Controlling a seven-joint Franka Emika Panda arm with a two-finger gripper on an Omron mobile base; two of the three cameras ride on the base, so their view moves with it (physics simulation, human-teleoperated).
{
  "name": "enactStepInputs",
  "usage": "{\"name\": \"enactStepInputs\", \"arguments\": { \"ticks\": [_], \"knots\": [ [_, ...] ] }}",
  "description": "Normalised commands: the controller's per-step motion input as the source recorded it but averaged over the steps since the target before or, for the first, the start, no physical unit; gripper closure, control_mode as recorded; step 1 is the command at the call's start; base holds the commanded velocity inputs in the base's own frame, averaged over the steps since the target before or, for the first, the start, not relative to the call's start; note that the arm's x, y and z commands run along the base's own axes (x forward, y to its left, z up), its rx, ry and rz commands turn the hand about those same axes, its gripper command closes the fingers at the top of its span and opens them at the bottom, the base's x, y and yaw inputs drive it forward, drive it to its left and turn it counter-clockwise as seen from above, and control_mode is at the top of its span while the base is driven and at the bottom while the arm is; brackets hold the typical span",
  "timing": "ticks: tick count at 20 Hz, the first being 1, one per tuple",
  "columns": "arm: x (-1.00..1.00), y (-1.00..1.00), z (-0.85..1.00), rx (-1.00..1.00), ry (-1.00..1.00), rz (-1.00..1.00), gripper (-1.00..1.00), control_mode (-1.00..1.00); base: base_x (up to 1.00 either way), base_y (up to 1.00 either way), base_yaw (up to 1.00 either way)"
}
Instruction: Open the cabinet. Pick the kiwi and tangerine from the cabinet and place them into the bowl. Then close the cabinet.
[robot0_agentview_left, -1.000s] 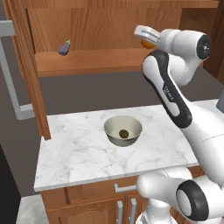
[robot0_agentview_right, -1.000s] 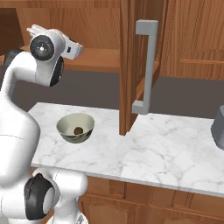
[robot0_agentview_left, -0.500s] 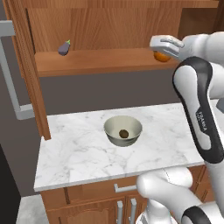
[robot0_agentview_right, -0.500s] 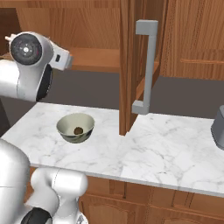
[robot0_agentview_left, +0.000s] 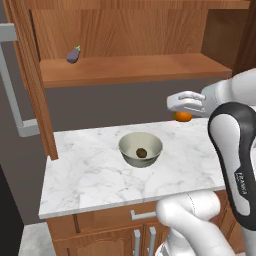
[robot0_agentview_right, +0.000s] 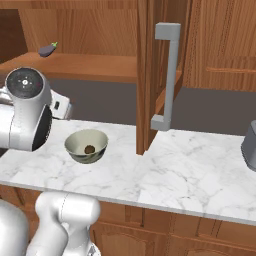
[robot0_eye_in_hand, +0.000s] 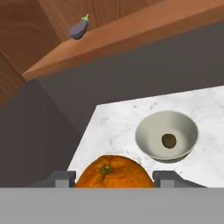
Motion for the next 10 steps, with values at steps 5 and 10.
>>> {"name": "enactStepInputs", "arguments": {
  "ticks": [5, 10],
  "knots": [
    [0.19, 0.45, -0.44, -0.04, 0.29, 0.0, 1.0, -1.0, 0.0, 0.0, 0.0],
    [0.45, 0.31, -0.03, -0.11, 0.11, 0.0, 1.0, -1.0, 0.0, 0.0, 0.0]
  ]
}}
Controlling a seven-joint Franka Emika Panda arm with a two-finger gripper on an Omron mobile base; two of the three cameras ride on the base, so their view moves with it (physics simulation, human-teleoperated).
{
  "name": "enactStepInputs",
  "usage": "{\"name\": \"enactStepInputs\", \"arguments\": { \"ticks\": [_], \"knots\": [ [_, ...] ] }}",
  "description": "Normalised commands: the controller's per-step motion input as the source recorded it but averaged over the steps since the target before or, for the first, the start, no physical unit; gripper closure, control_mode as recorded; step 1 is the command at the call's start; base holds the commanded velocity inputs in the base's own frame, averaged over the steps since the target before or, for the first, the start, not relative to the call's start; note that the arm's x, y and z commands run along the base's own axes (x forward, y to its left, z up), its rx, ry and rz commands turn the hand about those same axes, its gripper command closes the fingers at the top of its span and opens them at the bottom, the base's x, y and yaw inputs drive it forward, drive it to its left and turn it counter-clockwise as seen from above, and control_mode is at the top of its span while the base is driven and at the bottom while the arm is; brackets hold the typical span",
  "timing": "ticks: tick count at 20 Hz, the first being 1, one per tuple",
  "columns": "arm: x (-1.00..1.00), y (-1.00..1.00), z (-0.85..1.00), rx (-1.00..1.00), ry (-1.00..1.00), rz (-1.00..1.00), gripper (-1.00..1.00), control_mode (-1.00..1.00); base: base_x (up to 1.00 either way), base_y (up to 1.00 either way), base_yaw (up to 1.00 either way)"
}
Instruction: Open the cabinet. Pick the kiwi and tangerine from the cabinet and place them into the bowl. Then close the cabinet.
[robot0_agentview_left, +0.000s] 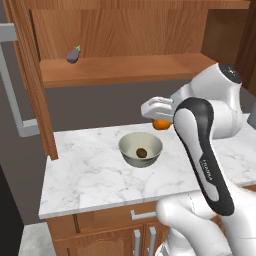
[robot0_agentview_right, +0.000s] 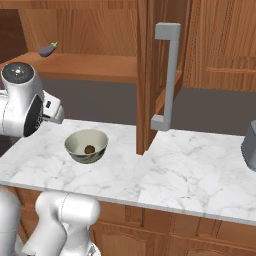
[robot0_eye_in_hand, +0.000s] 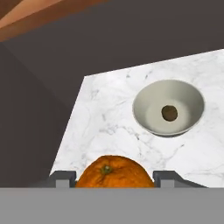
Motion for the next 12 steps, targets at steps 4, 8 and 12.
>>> {"name": "enactStepInputs", "arguments": {
  "ticks": [4, 8, 12],
  "knots": [
    [0.57, 0.03, -0.06, -0.14, 0.24, -0.09, 1.0, -1.0, 0.0, 0.0, 0.0],
    [0.72, -0.06, -0.24, -0.16, 0.26, -0.18, 1.0, -1.0, 0.0, 0.0, 0.0],
    [0.55, -0.09, -0.31, -0.14, 0.12, -0.14, 1.0, -1.0, 0.0, 0.0, 0.0]
  ]
}}
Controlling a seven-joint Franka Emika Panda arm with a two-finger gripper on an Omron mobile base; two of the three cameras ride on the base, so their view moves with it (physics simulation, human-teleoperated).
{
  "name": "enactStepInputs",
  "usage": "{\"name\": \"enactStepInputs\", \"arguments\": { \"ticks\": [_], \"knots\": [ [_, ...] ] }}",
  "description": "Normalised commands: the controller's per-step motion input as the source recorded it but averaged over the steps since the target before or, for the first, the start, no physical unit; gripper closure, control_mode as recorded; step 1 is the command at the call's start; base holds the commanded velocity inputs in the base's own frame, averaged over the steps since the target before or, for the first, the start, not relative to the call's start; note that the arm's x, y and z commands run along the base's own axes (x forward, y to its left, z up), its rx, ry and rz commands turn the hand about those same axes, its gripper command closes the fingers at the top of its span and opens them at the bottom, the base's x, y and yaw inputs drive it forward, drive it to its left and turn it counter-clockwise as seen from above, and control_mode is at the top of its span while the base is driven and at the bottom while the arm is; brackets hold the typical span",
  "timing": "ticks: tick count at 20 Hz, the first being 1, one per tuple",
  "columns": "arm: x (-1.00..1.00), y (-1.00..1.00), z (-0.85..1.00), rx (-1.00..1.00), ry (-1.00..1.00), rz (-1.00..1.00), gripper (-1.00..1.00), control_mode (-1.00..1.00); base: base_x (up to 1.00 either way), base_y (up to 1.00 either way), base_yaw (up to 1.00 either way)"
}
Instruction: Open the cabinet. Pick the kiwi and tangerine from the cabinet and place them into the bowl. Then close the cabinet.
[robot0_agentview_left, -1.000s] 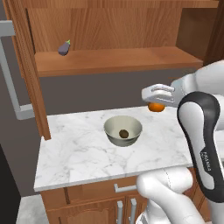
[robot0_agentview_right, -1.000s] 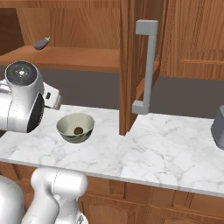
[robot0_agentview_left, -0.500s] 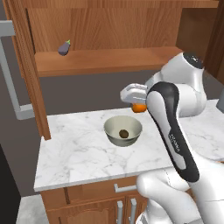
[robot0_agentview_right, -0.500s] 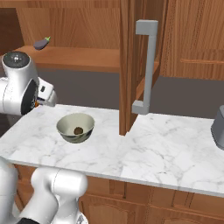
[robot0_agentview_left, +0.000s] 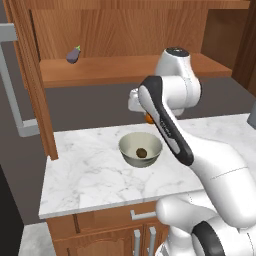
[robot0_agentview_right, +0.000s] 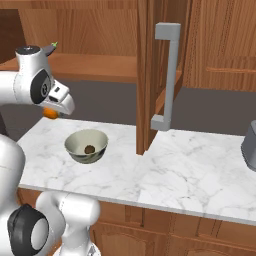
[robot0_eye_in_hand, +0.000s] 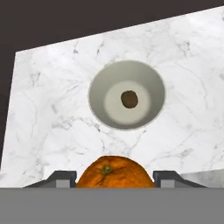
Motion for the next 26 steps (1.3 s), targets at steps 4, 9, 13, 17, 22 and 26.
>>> {"name": "enactStepInputs", "arguments": {
  "ticks": [4, 9, 13, 17, 22, 26],
  "knots": [
    [0.0, 0.0, -0.05, 0.0, 0.0, 0.0, 1.0, -1.0, 0.0, 0.0, 0.0],
    [0.0, 0.0, -0.57, -0.06, 0.06, 0.0, 1.0, -1.0, 0.0, 0.0, 0.0],
    [0.0, -0.03, -0.61, -0.04, 0.06, 0.0, 1.0, -1.0, 0.0, 0.0, 0.0],
    [0.09, 0.0, -0.53, 0.0, 0.01, 0.0, 1.0, -1.0, 0.0, 0.0, 0.0],
    [0.35, 0.0, -0.32, 0.0, 0.0, 0.0, 1.0, -1.0, 0.0, 0.0, 0.0],
    [0.57, 0.0, -0.27, 0.0, 0.0, 0.0, 1.0, -1.0, 0.0, 0.0, 0.0]
  ]
}}
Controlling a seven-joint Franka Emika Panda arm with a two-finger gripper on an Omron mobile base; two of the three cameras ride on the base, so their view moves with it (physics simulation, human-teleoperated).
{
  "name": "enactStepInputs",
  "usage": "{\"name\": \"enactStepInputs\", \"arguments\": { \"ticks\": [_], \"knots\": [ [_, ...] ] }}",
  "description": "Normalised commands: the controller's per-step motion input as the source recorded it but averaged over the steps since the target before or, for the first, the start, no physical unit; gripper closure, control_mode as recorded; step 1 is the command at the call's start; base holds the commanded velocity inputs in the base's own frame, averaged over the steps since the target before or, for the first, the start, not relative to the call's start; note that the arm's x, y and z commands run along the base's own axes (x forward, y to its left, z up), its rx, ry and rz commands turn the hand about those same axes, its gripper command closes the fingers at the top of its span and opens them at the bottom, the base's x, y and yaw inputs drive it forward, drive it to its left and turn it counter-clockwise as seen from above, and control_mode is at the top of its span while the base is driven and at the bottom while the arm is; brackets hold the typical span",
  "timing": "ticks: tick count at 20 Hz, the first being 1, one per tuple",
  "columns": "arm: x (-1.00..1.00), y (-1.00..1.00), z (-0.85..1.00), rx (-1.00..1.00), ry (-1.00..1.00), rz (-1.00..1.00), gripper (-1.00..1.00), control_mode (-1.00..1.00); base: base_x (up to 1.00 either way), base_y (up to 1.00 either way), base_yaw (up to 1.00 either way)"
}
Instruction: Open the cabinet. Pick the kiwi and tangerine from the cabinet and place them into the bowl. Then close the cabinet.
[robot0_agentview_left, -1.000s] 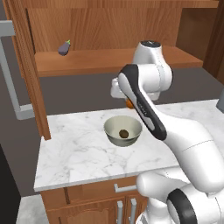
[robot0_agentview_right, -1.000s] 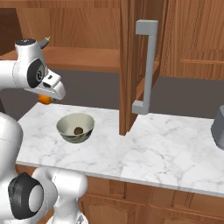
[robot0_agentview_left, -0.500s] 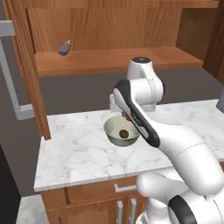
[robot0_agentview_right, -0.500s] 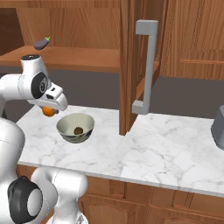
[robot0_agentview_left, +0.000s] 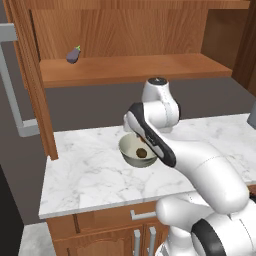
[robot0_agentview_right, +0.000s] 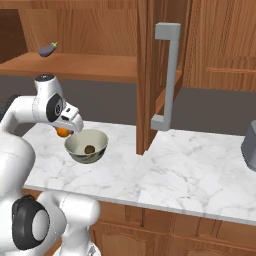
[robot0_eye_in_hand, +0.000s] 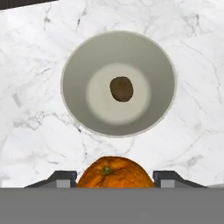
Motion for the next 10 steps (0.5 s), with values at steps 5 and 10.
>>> {"name": "enactStepInputs", "arguments": {
  "ticks": [5, 10],
  "knots": [
    [0.69, 0.0, -0.24, 0.0, 0.0, 0.0, 1.0, -1.0, 0.0, 0.0, 0.0],
    [0.59, 0.0, -0.39, 0.0, 0.0, 0.0, 1.0, -1.0, 0.0, 0.0, 0.0]
  ]
}}
